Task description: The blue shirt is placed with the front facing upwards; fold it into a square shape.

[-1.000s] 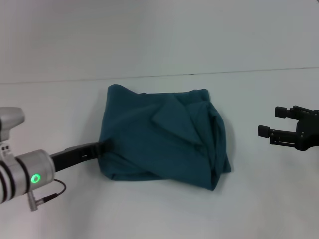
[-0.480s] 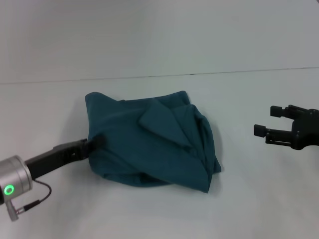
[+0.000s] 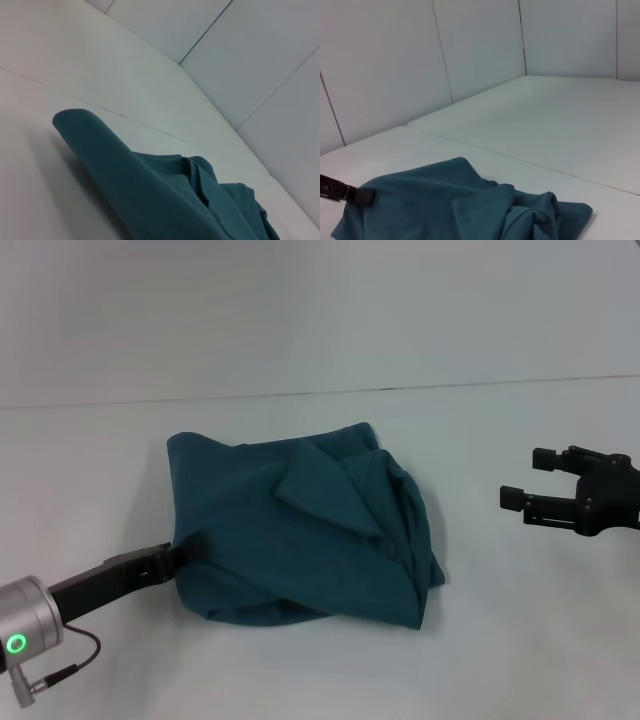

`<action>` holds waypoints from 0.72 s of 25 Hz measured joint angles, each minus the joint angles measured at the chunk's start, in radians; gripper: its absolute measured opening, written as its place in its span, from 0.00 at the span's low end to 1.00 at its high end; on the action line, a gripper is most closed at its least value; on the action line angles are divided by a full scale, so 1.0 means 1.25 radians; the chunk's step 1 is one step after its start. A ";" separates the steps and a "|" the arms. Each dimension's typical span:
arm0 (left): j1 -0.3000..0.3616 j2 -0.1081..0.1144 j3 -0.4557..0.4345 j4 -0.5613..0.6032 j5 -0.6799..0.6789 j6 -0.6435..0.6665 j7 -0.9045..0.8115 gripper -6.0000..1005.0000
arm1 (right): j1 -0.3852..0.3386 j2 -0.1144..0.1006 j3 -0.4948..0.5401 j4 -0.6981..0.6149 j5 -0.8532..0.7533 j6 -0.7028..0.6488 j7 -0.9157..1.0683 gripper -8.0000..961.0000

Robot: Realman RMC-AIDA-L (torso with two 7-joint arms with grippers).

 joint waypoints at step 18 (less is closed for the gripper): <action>0.008 0.000 -0.012 -0.022 0.004 -0.002 0.006 0.29 | 0.007 0.001 -0.011 0.017 -0.005 0.013 -0.003 0.94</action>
